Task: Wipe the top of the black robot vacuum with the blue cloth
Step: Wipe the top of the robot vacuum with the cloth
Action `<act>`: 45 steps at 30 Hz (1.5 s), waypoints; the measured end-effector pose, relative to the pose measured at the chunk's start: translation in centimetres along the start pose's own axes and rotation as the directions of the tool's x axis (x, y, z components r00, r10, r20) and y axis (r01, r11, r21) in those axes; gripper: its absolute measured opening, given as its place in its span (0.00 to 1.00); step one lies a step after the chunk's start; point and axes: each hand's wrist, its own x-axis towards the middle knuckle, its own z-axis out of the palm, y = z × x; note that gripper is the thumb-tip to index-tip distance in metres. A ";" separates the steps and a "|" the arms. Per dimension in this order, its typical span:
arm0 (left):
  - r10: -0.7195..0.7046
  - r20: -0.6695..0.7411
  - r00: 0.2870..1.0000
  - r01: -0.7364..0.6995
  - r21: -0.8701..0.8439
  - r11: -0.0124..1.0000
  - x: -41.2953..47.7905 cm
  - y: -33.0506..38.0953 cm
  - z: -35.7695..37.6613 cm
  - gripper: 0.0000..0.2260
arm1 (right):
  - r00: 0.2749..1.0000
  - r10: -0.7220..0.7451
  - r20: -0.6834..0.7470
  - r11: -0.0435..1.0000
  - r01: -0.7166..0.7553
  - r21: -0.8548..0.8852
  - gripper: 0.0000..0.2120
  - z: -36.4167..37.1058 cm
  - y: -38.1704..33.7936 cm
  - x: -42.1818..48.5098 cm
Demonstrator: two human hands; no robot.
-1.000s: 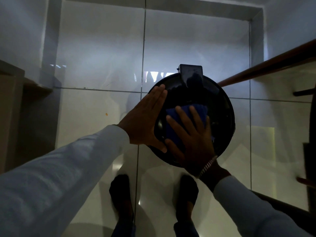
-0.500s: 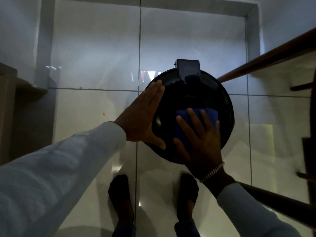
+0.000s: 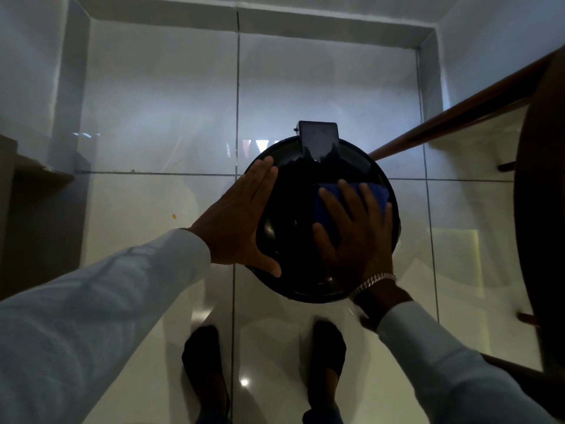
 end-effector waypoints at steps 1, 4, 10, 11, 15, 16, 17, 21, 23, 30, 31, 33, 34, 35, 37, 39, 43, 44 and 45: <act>0.000 -0.005 1.000 0.000 0.004 1.000 0.0 0.0 0.1 0.64 | 0.999 0.051 -0.018 0.998 -0.050 0.034 0.26 -0.1 -0.1 0.8; -0.001 -0.031 1.000 0.002 0.011 1.000 0.0 -0.1 0.2 0.65 | 0.999 0.044 -0.024 0.995 -0.041 0.088 0.25 0.4 -2.3 2.2; -0.013 -0.032 0.999 0.013 -0.009 1.000 0.0 0.0 0.2 0.66 | 0.959 -0.283 0.032 0.959 0.282 0.029 0.25 0.4 0.2 -2.4; -0.017 -0.030 0.999 0.017 -0.013 1.000 0.0 0.1 0.2 0.66 | 0.960 -0.278 0.031 0.960 0.278 0.022 0.25 0.3 1.4 -3.6; 0.002 -0.043 0.999 -0.002 -0.008 1.000 0.0 0.2 0.2 0.66 | 0.992 -0.125 -0.036 0.984 0.128 0.123 0.24 0.3 3.5 -2.2; 0.010 -0.046 0.999 -0.010 -0.002 1.000 0.0 0.3 0.2 0.66 | 0.996 -0.060 -0.071 0.988 0.069 0.138 0.24 0.4 3.1 -0.6; 0.015 -0.052 0.999 -0.015 0.001 1.000 0.1 0.3 0.2 0.66 | 0.995 0.003 -0.100 0.989 0.011 0.147 0.24 0.5 2.6 1.0; -0.002 -0.058 0.998 0.000 -0.029 1.000 0.1 0.3 0.4 0.65 | 0.987 0.075 -0.144 0.981 -0.047 0.187 0.27 1.2 1.8 1.5; -0.005 -0.047 0.999 0.003 -0.042 0.999 0.2 0.5 0.3 0.66 | 0.984 0.096 -0.151 0.973 -0.061 0.222 0.29 1.2 3.0 -0.6; -0.032 -0.060 0.998 0.028 -0.075 0.997 0.1 0.3 0.4 0.66 | 0.797 0.573 -0.192 0.765 -0.435 0.475 0.32 2.7 -1.9 -4.5; -0.034 -0.062 0.997 0.029 -0.079 0.996 0.2 0.3 0.5 0.66 | 0.778 0.601 -0.183 0.750 -0.469 0.467 0.32 3.2 -3.2 -4.8; -0.024 -0.061 0.998 0.020 -0.072 0.997 0.3 0.3 0.5 0.66 | 0.786 0.594 -0.168 0.770 -0.497 0.400 0.30 4.2 -5.7 -5.6; -0.010 -0.062 0.998 0.006 -0.066 0.998 0.3 0.2 0.5 0.66 | 0.819 0.548 -0.168 0.813 -0.475 0.336 0.30 4.6 -6.6 -6.1; 0.008 -0.061 0.998 -0.012 -0.059 0.998 0.3 0.1 0.5 0.66 | 0.863 0.480 -0.159 0.862 -0.430 0.269 0.29 4.9 -7.2 -6.8; 0.031 -0.058 0.998 -0.034 -0.049 0.998 0.2 -0.2 0.4 0.65 | 0.945 0.306 -0.121 0.945 -0.285 0.164 0.28 5.2 -6.8 -8.1; 0.028 -0.048 0.998 -0.030 -0.038 0.999 0.3 -0.5 0.2 0.66 | 0.989 0.114 -0.093 0.989 -0.105 0.100 0.28 4.8 -4.1 -9.0; 0.018 -0.031 0.999 -0.019 -0.034 0.999 0.4 -0.3 0.1 0.67 | 0.991 -0.030 -0.132 0.987 0.050 0.152 0.25 2.6 2.3 -8.0; 0.029 -0.029 0.999 -0.030 -0.037 0.999 0.4 -0.3 0.1 0.67 | 0.990 0.040 -0.133 0.978 -0.012 0.211 0.25 2.3 3.0 -7.2; 0.031 -0.029 0.999 -0.032 -0.039 0.999 0.5 -0.3 0.2 0.67 | 0.982 0.143 -0.126 0.953 -0.102 0.285 0.26 2.0 3.3 -6.4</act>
